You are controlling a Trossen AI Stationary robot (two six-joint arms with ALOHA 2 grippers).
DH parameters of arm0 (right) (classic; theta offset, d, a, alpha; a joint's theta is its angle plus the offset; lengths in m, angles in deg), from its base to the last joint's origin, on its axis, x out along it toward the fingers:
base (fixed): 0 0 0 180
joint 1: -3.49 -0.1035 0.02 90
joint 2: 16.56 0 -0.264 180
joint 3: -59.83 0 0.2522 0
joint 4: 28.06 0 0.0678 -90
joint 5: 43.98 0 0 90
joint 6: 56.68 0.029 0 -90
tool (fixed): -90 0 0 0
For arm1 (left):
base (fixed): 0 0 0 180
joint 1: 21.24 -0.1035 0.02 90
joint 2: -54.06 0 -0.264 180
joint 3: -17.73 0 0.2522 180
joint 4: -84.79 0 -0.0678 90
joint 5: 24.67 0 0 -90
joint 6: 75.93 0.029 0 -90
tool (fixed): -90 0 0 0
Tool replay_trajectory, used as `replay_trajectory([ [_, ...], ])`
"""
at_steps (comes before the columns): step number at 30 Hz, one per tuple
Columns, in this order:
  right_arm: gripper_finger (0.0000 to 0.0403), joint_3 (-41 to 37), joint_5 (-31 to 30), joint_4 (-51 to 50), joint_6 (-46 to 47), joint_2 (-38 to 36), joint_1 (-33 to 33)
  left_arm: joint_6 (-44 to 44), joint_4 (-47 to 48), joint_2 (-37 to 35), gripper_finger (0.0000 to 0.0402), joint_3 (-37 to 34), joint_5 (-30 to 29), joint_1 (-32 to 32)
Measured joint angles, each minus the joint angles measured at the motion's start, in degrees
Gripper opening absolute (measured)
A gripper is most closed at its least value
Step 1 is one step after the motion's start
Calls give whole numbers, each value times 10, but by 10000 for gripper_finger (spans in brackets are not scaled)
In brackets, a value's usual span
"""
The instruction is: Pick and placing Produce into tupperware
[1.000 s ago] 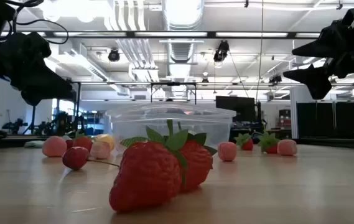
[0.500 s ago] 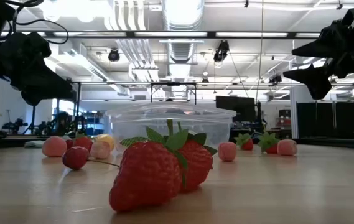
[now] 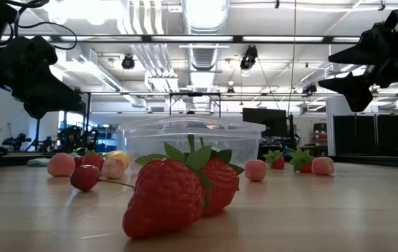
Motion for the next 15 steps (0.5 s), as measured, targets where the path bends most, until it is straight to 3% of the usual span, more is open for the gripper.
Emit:
replay_trajectory([
  [15, 267, 0, 0, 0, 0, 0, 0, 0, 0, 0, 165, 0, 0, 0],
])
